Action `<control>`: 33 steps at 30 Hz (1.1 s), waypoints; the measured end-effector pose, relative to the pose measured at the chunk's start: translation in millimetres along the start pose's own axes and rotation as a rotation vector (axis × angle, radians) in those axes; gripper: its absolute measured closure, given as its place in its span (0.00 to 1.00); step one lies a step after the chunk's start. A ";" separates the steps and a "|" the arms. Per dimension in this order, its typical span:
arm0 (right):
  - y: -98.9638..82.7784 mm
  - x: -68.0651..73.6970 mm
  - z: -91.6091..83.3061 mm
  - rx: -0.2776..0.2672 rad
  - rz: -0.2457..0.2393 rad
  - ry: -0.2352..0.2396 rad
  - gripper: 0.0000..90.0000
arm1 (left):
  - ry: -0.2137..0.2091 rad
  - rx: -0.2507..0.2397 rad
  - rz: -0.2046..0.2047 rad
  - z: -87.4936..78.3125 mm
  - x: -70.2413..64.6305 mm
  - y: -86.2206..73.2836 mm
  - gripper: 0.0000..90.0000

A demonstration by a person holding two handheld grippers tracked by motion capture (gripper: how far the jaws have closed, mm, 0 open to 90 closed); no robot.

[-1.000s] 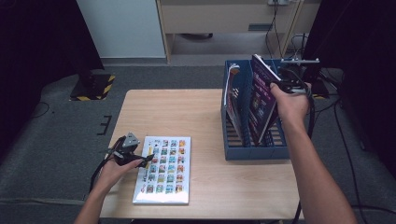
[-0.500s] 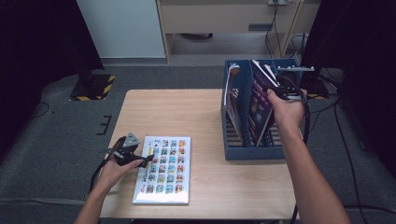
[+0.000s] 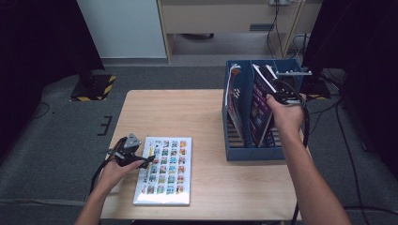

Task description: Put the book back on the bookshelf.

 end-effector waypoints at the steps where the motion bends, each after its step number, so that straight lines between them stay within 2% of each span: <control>1: -0.5 0.1 -0.4 0.011 -0.006 -0.001 0.90 | 0.000 0.000 0.000 0.0 -0.1 0.0 0.06; 11: 0.2 4.2 -2.8 0.119 -0.024 0.029 0.87 | 0.000 -0.006 -0.002 -0.6 -0.2 0.9 0.06; 26: 12.4 8.1 0.5 0.193 -0.036 0.063 0.78 | 0.000 -0.013 -0.002 -1.8 0.6 1.7 0.06; 33: 22.3 9.6 10.1 0.222 -0.043 0.055 0.83 | -0.001 -0.017 -0.006 -2.6 0.7 1.9 0.06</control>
Point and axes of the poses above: each handheld gripper's, and its own axes: z roughly forward along the jaws, y roughly out of its top, x roughly to its left, the point moved 3 cm from there along z, roughly forward along the jaws, and after that the axes turned 6 degrees about -z, right-handed, at the moved point
